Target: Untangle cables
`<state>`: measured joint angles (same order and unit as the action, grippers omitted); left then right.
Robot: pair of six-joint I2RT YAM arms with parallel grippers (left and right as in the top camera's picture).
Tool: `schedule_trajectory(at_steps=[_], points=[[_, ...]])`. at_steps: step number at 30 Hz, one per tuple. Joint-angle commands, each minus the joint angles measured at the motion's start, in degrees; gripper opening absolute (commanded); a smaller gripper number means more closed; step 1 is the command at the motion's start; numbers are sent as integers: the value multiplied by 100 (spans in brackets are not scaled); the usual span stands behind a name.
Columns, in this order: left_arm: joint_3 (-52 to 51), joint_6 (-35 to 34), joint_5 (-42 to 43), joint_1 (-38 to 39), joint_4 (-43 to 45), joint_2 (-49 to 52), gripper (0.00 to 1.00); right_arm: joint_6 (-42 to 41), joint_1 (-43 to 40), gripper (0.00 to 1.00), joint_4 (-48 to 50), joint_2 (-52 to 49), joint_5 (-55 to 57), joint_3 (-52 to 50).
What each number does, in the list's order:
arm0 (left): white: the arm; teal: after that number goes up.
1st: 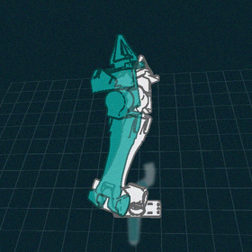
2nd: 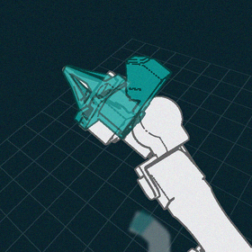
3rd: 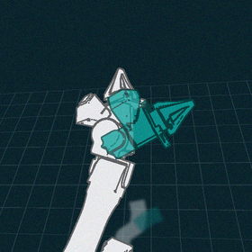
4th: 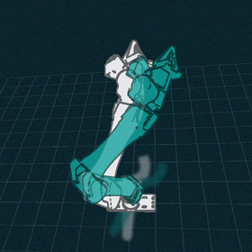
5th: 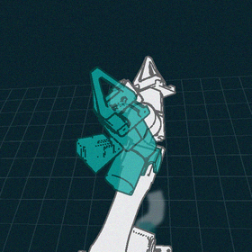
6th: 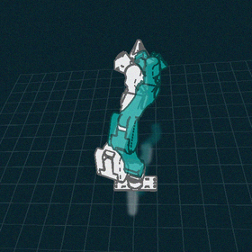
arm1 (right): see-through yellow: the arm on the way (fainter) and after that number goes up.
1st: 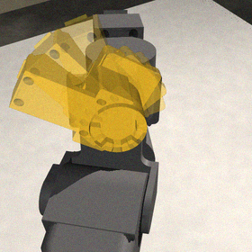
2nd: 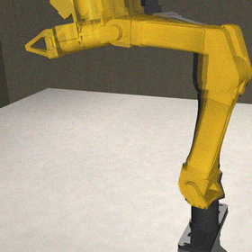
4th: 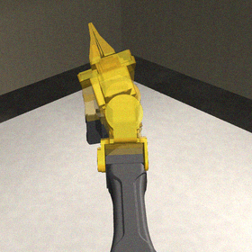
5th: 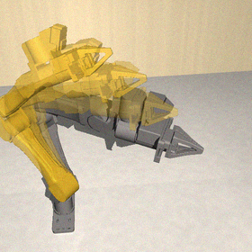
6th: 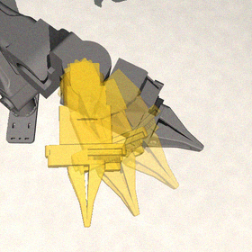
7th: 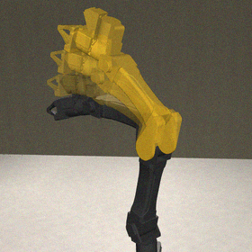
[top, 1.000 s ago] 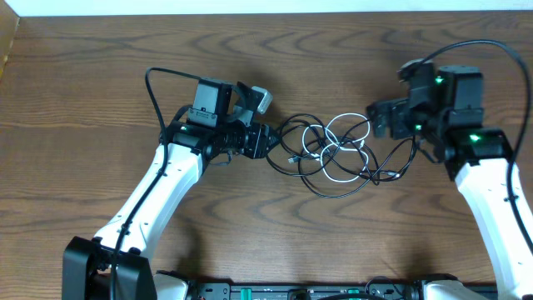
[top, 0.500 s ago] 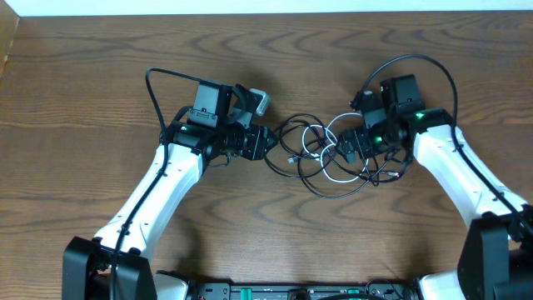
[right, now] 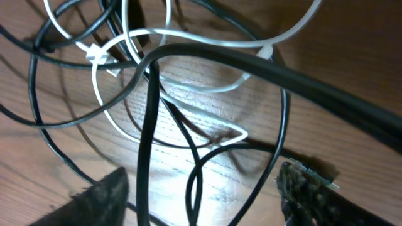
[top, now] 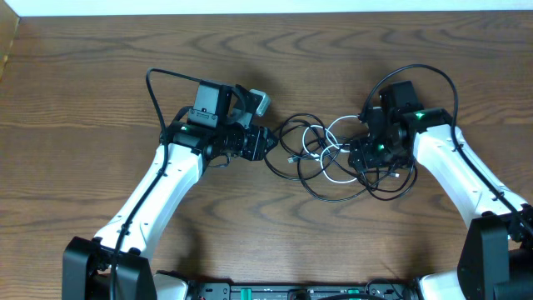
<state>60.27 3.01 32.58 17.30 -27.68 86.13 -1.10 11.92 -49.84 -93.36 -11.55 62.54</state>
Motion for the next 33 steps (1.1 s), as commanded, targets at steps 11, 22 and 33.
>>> schedule_trajectory(at_steps=[11, 22, 33], points=[[-15, -33, -68, -26, -118, -96, 50, -444, 94, 2, 494, 7, -570, -710], [-15, -28, -66, -26, -229, -96, 50, -260, 223, 1, 1263, 127, -2013, 588], [-15, -31, 474, -20, -175, -96, 54, -708, 157, 1, -492, 133, -1023, 4747]])
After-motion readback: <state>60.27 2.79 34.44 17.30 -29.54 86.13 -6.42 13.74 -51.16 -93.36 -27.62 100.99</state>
